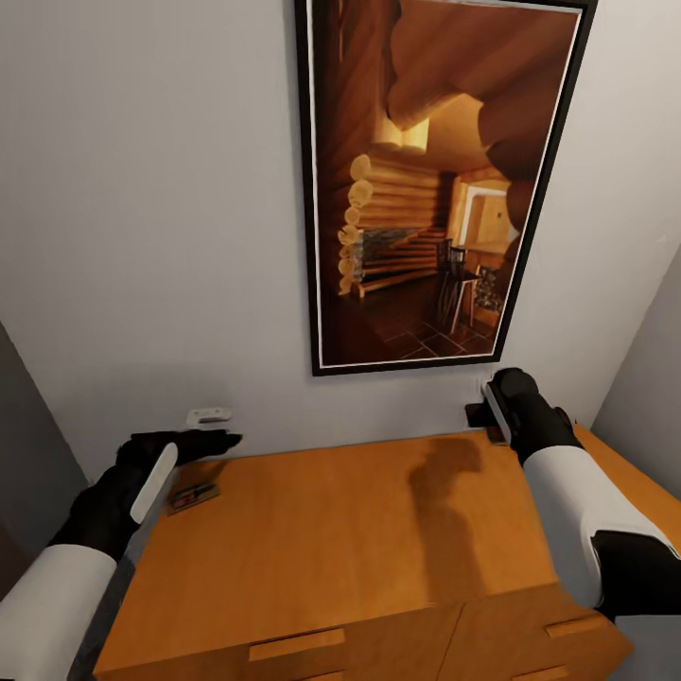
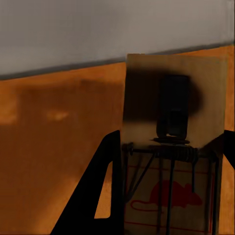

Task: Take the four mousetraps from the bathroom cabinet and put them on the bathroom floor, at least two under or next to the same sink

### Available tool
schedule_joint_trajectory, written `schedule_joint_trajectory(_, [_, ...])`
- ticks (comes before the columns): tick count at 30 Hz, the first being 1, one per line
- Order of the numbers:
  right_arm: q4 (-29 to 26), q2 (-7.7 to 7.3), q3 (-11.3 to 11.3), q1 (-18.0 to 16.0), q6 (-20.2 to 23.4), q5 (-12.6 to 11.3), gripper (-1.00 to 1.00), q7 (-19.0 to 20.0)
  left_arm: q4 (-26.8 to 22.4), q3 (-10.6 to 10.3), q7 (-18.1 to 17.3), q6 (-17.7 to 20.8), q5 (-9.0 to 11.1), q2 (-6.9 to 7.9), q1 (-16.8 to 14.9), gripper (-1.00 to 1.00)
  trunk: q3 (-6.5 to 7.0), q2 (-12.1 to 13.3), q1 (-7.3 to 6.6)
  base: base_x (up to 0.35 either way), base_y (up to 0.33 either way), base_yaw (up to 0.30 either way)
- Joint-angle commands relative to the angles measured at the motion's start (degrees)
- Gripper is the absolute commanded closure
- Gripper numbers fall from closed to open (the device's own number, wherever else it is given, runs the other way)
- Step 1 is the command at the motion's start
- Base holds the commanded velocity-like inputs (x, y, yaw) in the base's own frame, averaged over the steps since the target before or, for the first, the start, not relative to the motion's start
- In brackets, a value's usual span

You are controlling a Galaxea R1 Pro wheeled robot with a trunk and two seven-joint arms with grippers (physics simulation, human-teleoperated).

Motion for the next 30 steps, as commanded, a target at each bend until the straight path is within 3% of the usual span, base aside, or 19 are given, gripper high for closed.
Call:
schedule_joint_trajectory(1, [-0.1, -1.08, -0.5, 0.0, 0.2, 0.0, 1.0, 0.8, 0.1, -0.1, -2.2, 0.2, -0.3, 1.19, 0.0, -1.0, -0.08, -0.1, 0.01, 0.0, 0.0, 0.0])
schedule_joint_trajectory(4, [-0.3, -2.41, -1.1, 0.0, 0.2, 0.0, 1.0, 1.2, 0.4, -0.1, -4.6, 0.2, -0.4, 3.5, 0.0, -1.0, -0.08, -0.1, 0.01, 0.0, 0.0, 0.0])
schedule_joint_trajectory(11, [-0.6, -3.81, -1.5, 0.0, 0.2, 0.0, 1.0, 1.5, 0.9, -0.3, -6.2, -0.1, -0.7, 7.24, 0.0, -1.0, -0.08, -0.1, 0.01, 0.0, 0.0, 0.0])
schedule_joint_trajectory(19, [-0.8, -4.03, -1.4, 0.0, 0.2, 0.1, 1.0, 1.5, 1.6, -0.9, -6.5, -0.6, -1.3, 11.54, 0.0, -1.0, -0.08, -0.1, 0.01, 0.0, 0.0, 0.0])
schedule_joint_trajectory(23, [-0.8, -3.99, -1.1, 0.0, 0.2, 0.1, 1.0, 1.4, 1.3, -1.8, -7.9, -0.9, -3.4, 12.98, 0.0, -1.0, -0.08, -0.1, 0.01, 0.0, 0.0, 0.0])
schedule_joint_trajectory(30, [-0.8, -3.94, -0.9, 0.0, 0.2, 0.2, 1.0, 1.5, 1.6, -2.1, -22.7, -1.2, -7.2, 15.38, -0.1, -1.0, -0.08, -0.1, 0.01, 0.0, 0.0, 0.0])
